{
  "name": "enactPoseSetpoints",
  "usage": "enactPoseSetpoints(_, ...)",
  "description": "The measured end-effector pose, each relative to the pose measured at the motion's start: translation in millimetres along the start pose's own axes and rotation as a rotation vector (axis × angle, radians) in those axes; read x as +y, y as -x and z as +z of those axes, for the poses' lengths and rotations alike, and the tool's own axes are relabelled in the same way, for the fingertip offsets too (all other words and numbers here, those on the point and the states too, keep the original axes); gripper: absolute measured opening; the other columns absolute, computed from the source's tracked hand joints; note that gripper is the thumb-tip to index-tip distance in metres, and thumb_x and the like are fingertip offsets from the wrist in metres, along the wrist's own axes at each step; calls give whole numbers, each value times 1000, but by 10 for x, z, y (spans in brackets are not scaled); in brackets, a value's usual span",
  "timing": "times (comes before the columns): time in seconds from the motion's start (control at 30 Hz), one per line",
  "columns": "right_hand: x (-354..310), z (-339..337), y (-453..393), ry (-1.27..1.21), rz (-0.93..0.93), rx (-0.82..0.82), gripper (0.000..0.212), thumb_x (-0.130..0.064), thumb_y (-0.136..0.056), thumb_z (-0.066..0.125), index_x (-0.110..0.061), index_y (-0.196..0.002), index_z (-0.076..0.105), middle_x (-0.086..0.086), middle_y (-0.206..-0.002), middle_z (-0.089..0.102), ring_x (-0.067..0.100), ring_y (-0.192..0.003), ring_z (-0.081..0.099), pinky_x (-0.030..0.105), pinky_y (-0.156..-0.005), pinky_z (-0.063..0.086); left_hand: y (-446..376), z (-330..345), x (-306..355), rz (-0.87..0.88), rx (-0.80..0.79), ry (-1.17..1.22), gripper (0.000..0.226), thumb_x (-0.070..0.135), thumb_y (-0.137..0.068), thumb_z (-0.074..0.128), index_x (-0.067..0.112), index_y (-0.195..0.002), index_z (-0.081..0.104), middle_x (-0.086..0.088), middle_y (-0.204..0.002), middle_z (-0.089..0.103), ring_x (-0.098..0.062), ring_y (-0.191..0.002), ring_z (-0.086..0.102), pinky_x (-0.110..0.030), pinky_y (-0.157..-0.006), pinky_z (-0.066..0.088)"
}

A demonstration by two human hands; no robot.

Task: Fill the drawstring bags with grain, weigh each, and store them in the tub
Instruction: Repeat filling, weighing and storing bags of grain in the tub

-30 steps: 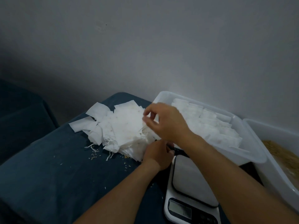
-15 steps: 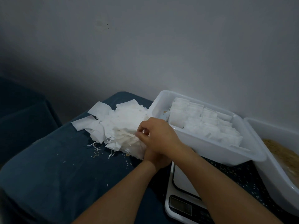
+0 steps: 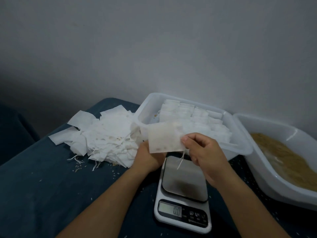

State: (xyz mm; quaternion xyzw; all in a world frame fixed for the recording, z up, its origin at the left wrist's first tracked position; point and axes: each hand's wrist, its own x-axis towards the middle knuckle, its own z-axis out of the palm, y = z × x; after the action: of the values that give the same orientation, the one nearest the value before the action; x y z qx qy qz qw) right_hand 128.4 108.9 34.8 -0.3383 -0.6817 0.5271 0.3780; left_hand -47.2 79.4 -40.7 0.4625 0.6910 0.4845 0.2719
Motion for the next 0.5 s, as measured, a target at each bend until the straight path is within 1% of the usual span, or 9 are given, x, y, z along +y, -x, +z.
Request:
enactPoseSetpoints(0.03,13,-106,43,-70,44,22,17,-29,-92,75,-23,-77,78,-7,-58,46,7,-49,32,18,-45,27,-42,14,-14,56,40,-57,23,26,-96,72,12,-114,72,0,-110,74,-20,-103,71,-14,-77,49)
enactPoseSetpoints(0.07,28,-203,82,-143,78,45,15,-32,-87,76,-24,-75,77,-6,-58,42,8,-50,29,19,-44,23,-45,-5,-8,84,101,-65,11,25,-94,73,19,-103,72,7,-98,74,-14,-90,70,-10,-67,46)
enactPoseSetpoints(0.1,45,-284,119,-205,100,70,12,-33,-83,77,-24,-74,76,-7,-59,42,8,-50,28,19,-44,22,-77,-12,-35,81,149,-70,5,25,-93,73,25,-97,70,11,-92,72,-9,-82,67,-9,-63,43)
enactPoseSetpoints(0.17,111,-401,187,-287,125,123,12,-28,-86,75,-24,-74,76,-9,-60,46,6,-48,30,18,-42,23,-93,-31,11,58,215,-8,7,27,-92,73,33,-93,69,14,-87,69,0,-76,64,-13,-65,43)
enactPoseSetpoints(0.27,232,-481,245,-320,147,187,18,-20,-91,74,-23,-73,77,-8,-59,49,5,-46,32,16,-41,25,-76,-30,28,61,310,30,8,31,-93,72,32,-86,69,14,-81,67,11,-72,60,-10,-60,40)
enactPoseSetpoints(0.33,286,-498,268,-262,124,197,17,-20,-92,76,-22,-75,78,-8,-60,53,5,-45,33,15,-40,28,-19,-2,76,82,330,0,15,34,-94,70,28,-80,66,10,-73,64,8,-66,58,-11,-56,39)
enactPoseSetpoints(0.4,310,-502,279,-220,90,197,13,-22,-89,79,-23,-77,77,-9,-61,57,3,-45,37,14,-42,32,80,25,161,186,329,-14,19,35,-95,69,27,-78,64,9,-67,61,1,-62,56,-13,-57,39)
enactPoseSetpoints(0.47,324,-493,284,-191,63,186,14,-23,-89,81,-24,-76,76,-11,-61,60,1,-46,42,12,-44,36,200,51,277,338,267,13,20,34,-98,68,28,-79,63,8,-67,61,-5,-61,55,-13,-58,42)
enactPoseSetpoints(0.5,326,-482,287,-183,53,175,14,-24,-89,82,-24,-76,76,-10,-62,62,0,-47,44,11,-46,37,267,71,332,406,200,39,19,35,-99,67,28,-81,64,7,-70,63,-8,-63,57,-14,-58,44)
